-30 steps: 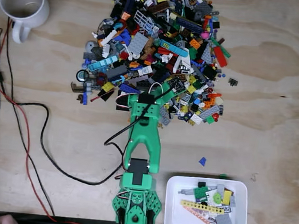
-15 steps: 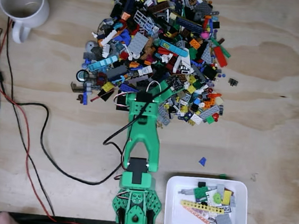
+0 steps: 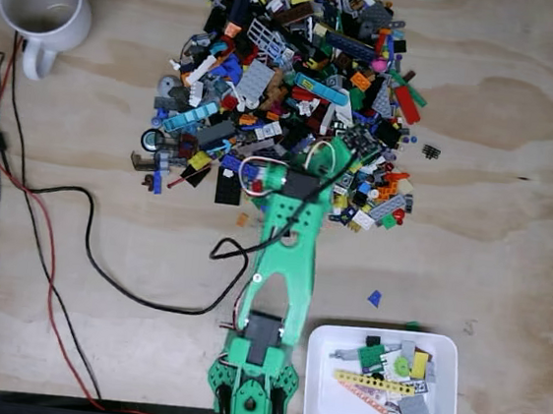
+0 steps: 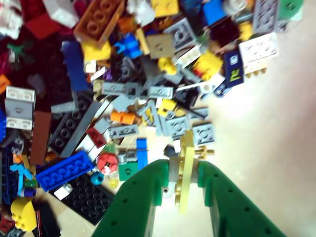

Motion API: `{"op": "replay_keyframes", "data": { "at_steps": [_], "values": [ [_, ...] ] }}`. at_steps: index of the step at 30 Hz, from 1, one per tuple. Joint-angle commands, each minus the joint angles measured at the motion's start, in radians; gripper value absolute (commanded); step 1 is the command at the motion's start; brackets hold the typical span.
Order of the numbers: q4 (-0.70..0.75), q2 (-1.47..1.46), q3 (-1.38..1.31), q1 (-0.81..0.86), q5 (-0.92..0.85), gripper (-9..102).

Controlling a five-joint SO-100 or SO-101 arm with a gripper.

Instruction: Find the closest Lego and put it in the bin.

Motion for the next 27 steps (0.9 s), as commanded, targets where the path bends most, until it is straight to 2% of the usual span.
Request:
{"op": "replay_keyframes", "data": {
  "at_steps": [1, 9, 16, 24, 27],
  "values": [
    [0.037, 0.247, -0.046, 0.262, -0.195, 0],
    [0.064, 0.555, 0.152, 0.706, -0.511, 0],
    [0.018, 0.723, 0.405, 1.054, -0.675, 0],
    [-0.206, 0.779, 0.699, 1.209, -0.736, 1],
    [-0.238, 0.779, 0.726, 1.232, -0.739, 10]
  ]
}}
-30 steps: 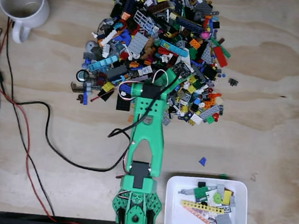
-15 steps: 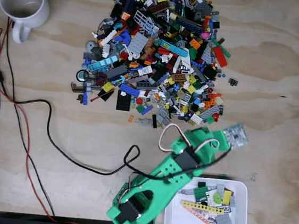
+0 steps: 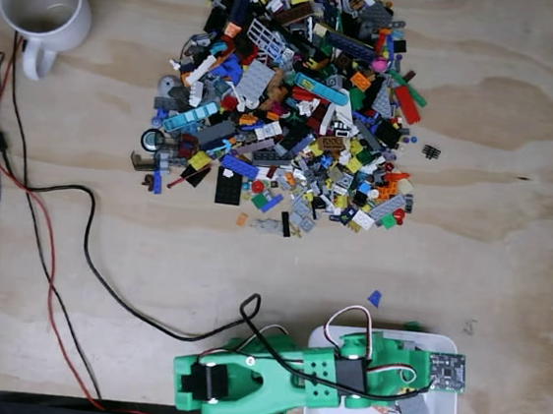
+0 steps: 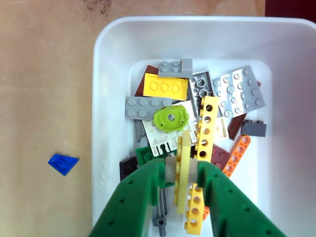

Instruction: Find the closest Lego and put it in the bin.

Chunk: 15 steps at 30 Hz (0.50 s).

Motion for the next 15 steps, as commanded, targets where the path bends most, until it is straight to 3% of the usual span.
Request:
{"op": "replay_keyframes", "data": {
  "at_steps": [1, 9, 15],
  "values": [
    [-0.063, 0.037, -0.002, 0.04, -0.005, 13],
    [-0.138, 0.057, -0.04, -0.052, 0.012, 16],
    [-0.232, 0.058, -0.02, -0.486, 0.052, 0]
  ]
}}
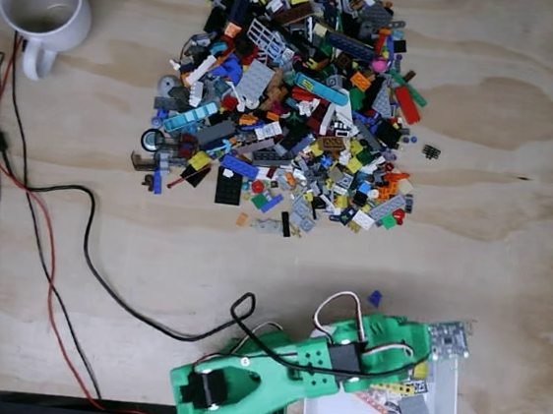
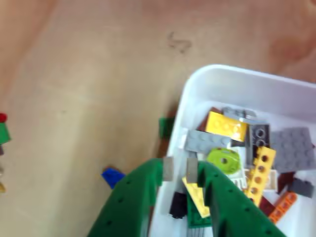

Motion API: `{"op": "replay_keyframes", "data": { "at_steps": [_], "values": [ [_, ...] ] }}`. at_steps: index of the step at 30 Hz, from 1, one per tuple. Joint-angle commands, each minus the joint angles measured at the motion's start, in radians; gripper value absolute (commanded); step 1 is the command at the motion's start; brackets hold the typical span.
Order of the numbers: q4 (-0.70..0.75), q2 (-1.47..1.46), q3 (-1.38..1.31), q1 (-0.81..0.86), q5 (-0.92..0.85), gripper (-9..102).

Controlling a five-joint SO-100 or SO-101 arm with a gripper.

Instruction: Find the closest Lego and put it in the bin.

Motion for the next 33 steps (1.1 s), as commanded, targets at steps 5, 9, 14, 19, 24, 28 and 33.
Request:
{"op": "replay_keyframes", "data": {
  "at_steps": [5, 9, 14, 19, 24, 28, 33],
  "values": [
    [-0.114, 0.069, 0.038, -0.65, 0.08, 0],
    [-0.16, 0.078, 0.075, -0.89, 0.126, 0],
    [-0.138, 0.008, 0.014, -1.108, 0.238, 0],
    [-0.109, -0.092, -0.075, -1.236, 0.304, 0],
    [-0.118, -0.184, -0.14, -1.279, 0.344, 0],
    [-0.104, -0.186, -0.135, -1.312, 0.36, 0],
    [-0.098, -0.184, -0.126, -1.331, 0.376, 0]
  ]
}}
